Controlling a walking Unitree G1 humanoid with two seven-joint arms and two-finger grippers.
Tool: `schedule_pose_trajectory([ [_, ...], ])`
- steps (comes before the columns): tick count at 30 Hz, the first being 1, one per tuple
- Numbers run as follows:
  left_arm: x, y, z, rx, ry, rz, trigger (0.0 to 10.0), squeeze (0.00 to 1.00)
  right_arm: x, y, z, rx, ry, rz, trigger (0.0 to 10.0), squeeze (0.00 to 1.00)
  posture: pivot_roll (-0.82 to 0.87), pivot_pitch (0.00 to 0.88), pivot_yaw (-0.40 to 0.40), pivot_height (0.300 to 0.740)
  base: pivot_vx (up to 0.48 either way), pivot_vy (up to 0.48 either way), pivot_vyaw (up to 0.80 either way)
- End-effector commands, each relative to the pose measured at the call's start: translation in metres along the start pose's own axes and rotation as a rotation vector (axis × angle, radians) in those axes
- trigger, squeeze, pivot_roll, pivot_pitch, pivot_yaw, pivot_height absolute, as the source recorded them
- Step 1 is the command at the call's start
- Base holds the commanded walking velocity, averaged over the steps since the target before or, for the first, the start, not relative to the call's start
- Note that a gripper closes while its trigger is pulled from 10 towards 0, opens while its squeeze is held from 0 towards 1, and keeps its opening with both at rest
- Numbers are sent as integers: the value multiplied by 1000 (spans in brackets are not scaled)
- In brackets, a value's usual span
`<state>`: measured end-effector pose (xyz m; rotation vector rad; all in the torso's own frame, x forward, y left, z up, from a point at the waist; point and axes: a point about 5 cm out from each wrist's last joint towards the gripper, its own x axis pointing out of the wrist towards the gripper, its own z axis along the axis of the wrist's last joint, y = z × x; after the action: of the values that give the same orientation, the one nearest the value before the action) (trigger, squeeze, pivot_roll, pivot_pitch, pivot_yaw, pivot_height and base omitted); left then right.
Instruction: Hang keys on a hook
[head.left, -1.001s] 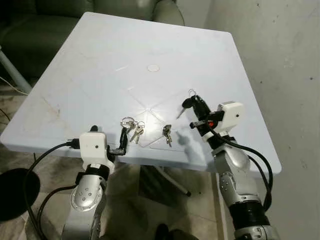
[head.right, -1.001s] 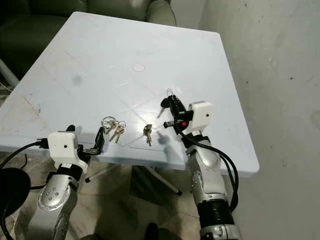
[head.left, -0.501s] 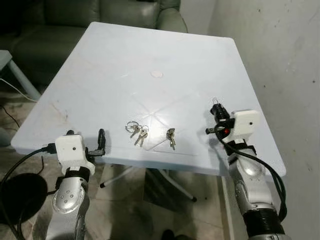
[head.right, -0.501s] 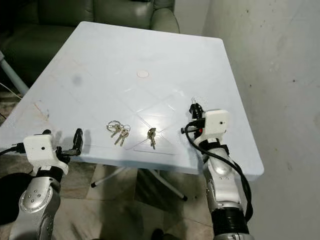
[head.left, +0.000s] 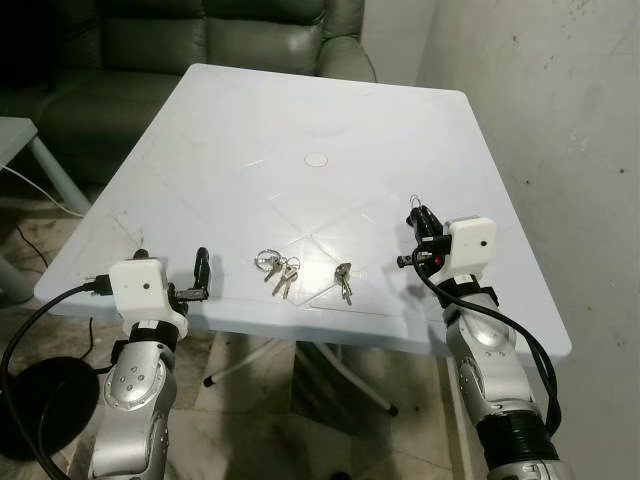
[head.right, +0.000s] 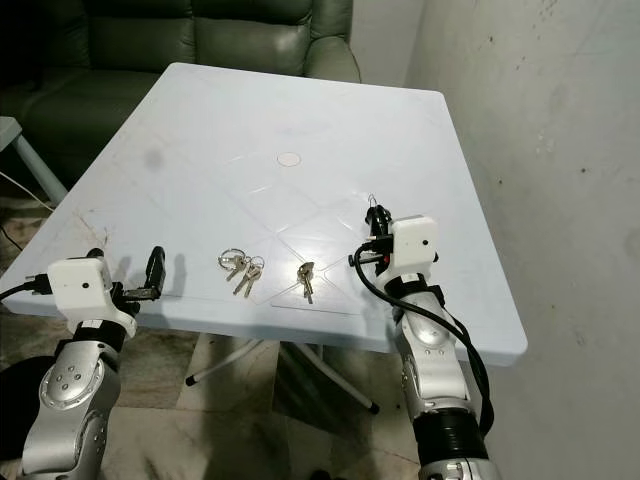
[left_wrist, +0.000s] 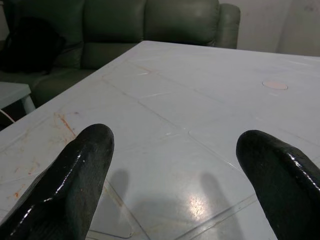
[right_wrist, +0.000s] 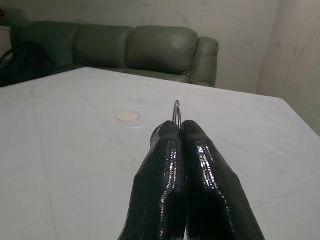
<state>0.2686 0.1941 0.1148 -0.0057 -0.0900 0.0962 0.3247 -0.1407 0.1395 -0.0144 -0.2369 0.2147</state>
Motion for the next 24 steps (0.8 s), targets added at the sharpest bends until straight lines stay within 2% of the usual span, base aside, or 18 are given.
schedule_pose_trajectory([
  [1, -2, 4, -4, 5, 12, -2, 10000, 0, -4, 2, -8, 8, 30, 0, 10000, 0, 17, 38, -33, 740, 0, 0, 0],
  [4, -1, 4, -5, 4, 11, -2, 10000, 0, -4, 2, -9, 9, 34, 1, 10000, 0, 17, 38, -33, 740, 0, 0, 0],
  [14, 2, 9, -2, 0, -4, 8, 10000, 0, -2, 5, -10, 7, 41, 18, 10000, 0, 28, 30, -41, 740, 0, 280, 0],
  [24, 3, 6, -3, -8, -5, 1, 10000, 0, -2, 4, -11, 3, 46, 26, 10000, 0, 24, 24, -44, 740, 0, 279, 0],
])
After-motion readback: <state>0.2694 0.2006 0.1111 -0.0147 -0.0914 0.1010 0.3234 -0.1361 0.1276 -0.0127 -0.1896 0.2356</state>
